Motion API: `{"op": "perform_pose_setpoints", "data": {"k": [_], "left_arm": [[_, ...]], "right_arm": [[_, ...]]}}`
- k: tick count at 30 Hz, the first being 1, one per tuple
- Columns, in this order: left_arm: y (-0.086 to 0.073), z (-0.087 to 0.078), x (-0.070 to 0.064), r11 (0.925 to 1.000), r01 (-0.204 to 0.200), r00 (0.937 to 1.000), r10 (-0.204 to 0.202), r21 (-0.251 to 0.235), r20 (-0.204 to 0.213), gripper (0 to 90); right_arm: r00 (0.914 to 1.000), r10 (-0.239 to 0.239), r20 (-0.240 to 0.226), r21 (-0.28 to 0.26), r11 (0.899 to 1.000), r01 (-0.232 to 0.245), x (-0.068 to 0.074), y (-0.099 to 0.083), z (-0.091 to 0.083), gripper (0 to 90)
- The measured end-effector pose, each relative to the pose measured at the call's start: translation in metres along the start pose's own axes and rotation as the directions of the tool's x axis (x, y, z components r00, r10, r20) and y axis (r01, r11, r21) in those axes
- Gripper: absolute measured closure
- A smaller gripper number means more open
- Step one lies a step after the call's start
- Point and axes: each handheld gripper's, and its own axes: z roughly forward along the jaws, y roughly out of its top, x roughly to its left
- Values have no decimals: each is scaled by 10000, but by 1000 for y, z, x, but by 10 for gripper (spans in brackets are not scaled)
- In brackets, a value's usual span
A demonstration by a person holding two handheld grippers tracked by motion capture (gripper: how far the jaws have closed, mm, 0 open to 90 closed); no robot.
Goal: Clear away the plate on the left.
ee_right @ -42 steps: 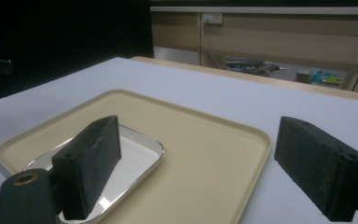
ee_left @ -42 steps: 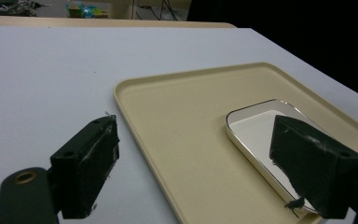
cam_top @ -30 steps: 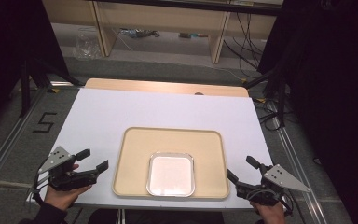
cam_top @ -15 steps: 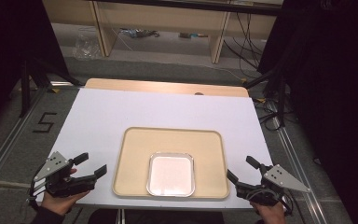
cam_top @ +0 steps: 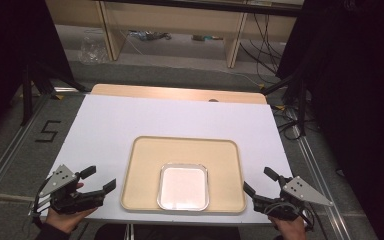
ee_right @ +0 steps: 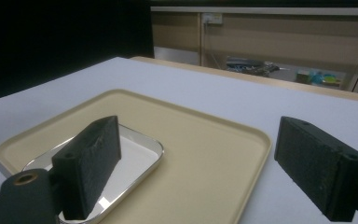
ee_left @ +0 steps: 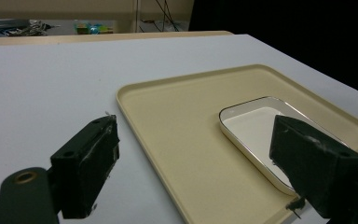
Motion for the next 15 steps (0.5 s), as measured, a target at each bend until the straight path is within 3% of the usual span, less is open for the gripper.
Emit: {"op": "perform_pose_setpoints", "data": {"k": [11,12,14,15], "left_arm": [[-1,2,1,9999,79,10000,-79,87,12,155],[0,2,1,9996,267,9996,-268,30,123,155],[0,2,2,9994,351,9991,-352,36,234,155],[0,2,2,9993,374,9990,-376,66,261,155]], "right_arm": [[10000,17,-35,-97,10000,-17,0,0,1,151],[9992,-397,17,-284,9988,398,-2,0,2,151],[9989,-439,-183,-268,9987,434,-3,0,3,151],[9988,-496,-52,-203,9986,494,-3,0,2,152]]}}
